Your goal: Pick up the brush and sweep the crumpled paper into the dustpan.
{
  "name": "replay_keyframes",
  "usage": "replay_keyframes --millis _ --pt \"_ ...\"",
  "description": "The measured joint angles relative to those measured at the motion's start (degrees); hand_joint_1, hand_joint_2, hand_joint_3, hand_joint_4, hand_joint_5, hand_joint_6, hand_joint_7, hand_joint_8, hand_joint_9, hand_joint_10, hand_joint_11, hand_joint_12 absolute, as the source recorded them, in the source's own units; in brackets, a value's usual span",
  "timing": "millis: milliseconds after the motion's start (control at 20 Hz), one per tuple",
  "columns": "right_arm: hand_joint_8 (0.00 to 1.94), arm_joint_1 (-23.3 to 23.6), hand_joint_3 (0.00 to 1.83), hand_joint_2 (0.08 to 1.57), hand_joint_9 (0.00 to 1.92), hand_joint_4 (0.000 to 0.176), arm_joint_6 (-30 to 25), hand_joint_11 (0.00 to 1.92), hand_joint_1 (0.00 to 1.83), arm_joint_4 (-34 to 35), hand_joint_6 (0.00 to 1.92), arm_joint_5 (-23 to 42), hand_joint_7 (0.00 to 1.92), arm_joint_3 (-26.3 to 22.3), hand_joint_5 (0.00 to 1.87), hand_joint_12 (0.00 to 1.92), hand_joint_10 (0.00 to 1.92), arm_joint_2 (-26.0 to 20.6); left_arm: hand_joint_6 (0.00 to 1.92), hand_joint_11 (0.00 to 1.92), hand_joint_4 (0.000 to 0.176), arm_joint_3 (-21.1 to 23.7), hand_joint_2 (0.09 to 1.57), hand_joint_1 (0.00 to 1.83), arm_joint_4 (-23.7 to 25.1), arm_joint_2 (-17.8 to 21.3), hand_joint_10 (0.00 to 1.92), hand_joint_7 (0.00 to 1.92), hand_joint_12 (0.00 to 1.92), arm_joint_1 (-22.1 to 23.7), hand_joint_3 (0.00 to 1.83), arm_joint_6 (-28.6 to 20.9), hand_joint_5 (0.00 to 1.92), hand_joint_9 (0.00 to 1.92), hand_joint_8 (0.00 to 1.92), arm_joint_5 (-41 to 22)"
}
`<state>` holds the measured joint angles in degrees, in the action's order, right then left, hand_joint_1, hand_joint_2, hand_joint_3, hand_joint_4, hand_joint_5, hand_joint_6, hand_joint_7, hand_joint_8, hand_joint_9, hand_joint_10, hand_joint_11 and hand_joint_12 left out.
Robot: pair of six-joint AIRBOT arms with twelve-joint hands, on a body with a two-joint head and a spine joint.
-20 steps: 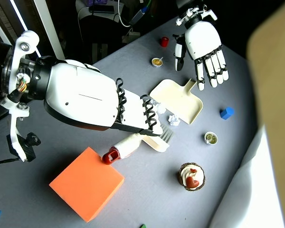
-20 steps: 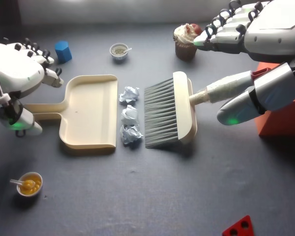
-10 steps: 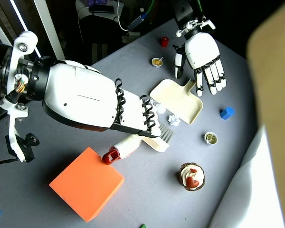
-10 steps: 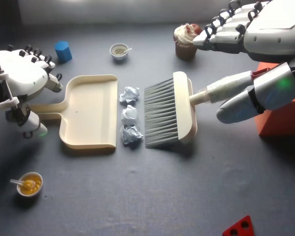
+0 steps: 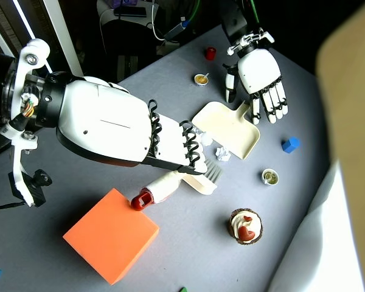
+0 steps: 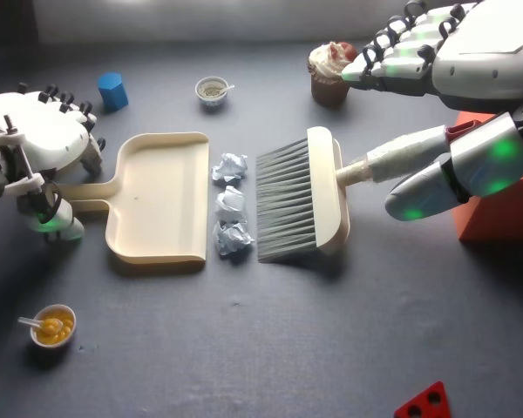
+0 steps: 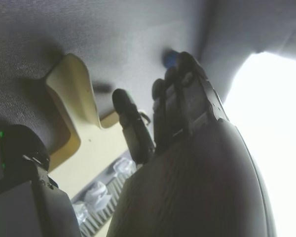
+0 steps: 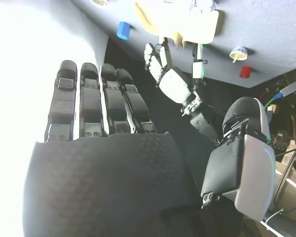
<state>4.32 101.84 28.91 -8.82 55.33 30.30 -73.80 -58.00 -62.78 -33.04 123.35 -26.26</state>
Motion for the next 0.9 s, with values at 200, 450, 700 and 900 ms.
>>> replay_keyframes --millis 200,450,700,900 --pt "0.00 0.00 0.00 0.89 0.06 0.000 0.00 0.05 0.00 -0.74 0.00 0.20 0.04 0.02 0.01 0.01 0.00 0.00 0.76 0.25 0.000 0.07 1.06 1.18 0.39 -1.11 0.00 0.44 0.19 0.02 0.00 0.00 1.11 0.36 0.00 -0.61" --pt "0.01 -0.66 0.00 0.90 0.05 0.000 0.00 0.06 0.00 -11.19 0.00 2.75 0.03 -0.94 0.01 0.02 0.01 -0.11 0.80 0.28 0.000 0.04 1.07 1.17 0.42 -1.27 0.00 0.43 0.21 0.09 0.00 0.02 1.09 0.38 0.00 -0.98" --pt "0.00 -0.94 0.01 1.05 0.06 0.000 -0.02 0.08 0.31 -8.26 0.00 3.34 0.03 -0.44 0.00 0.02 0.00 -0.07 0.79 0.23 0.000 -0.39 1.07 1.17 0.22 -1.29 0.00 0.42 0.22 1.22 0.00 0.48 1.09 0.34 0.00 0.50" --pt "0.00 0.26 0.00 1.04 0.07 0.000 -0.07 0.11 0.65 -5.31 0.00 -0.44 0.04 -0.72 0.01 0.03 0.00 -0.24 0.78 0.22 0.000 -1.20 1.07 1.18 -1.20 -1.27 0.00 0.41 0.23 3.48 0.00 3.54 1.09 0.33 0.00 1.27"
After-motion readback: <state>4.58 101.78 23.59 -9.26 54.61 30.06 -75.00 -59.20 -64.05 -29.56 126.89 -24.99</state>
